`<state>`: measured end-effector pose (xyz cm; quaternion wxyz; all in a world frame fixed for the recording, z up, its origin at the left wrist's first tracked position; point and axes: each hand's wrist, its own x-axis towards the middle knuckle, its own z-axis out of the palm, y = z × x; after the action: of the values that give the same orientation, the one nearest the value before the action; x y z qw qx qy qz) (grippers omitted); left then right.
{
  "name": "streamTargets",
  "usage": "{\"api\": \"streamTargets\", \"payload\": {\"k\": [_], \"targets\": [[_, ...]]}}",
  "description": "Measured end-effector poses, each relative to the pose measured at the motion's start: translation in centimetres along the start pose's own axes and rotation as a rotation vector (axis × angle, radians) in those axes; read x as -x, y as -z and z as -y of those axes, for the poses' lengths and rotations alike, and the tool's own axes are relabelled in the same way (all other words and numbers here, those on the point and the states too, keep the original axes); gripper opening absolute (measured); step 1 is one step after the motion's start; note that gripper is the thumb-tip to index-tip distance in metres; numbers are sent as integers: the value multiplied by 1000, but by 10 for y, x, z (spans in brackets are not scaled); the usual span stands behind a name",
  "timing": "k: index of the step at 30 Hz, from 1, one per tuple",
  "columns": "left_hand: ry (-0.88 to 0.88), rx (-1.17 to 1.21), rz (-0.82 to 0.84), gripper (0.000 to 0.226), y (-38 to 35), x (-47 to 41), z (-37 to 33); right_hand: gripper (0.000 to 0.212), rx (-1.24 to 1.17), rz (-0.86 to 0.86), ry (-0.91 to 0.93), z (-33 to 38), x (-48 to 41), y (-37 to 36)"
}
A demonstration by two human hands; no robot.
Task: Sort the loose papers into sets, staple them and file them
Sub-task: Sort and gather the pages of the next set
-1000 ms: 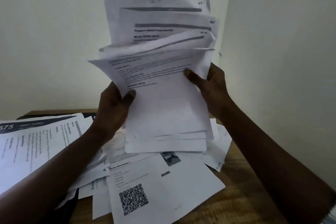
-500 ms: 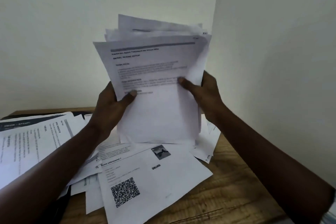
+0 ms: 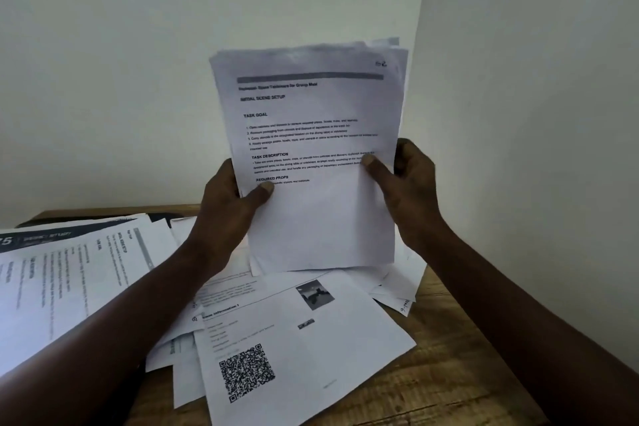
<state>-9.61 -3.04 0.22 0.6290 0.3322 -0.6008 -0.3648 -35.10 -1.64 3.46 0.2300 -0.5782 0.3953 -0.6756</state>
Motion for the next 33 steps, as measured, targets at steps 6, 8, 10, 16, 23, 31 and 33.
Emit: {"api": "streamTargets", "payload": {"k": [6,8,10,16,23,31,33], "targets": [[3,59,-207,32,0,0,6,29,-6,214,-206,-8,6,3],[51,144,-321,33,4,-6,2,38,42,114,-302,-10,0,14],[124,198,-379,31,10,-10,8,33,425,121,-315,-25,-9,31],[263,225,-406,38,18,-10,37,83,1273,513,-552,-56,11,52],[276,262,-377,48,22,-8,42,77,937,275,-369,-70,13,56],[321,274,-346,51,20,-4,41,48,-212,147,-602,-51,6,56],[333,260,-352,49,20,-4,44,57,-300,237,-708,-44,5,60]]}}
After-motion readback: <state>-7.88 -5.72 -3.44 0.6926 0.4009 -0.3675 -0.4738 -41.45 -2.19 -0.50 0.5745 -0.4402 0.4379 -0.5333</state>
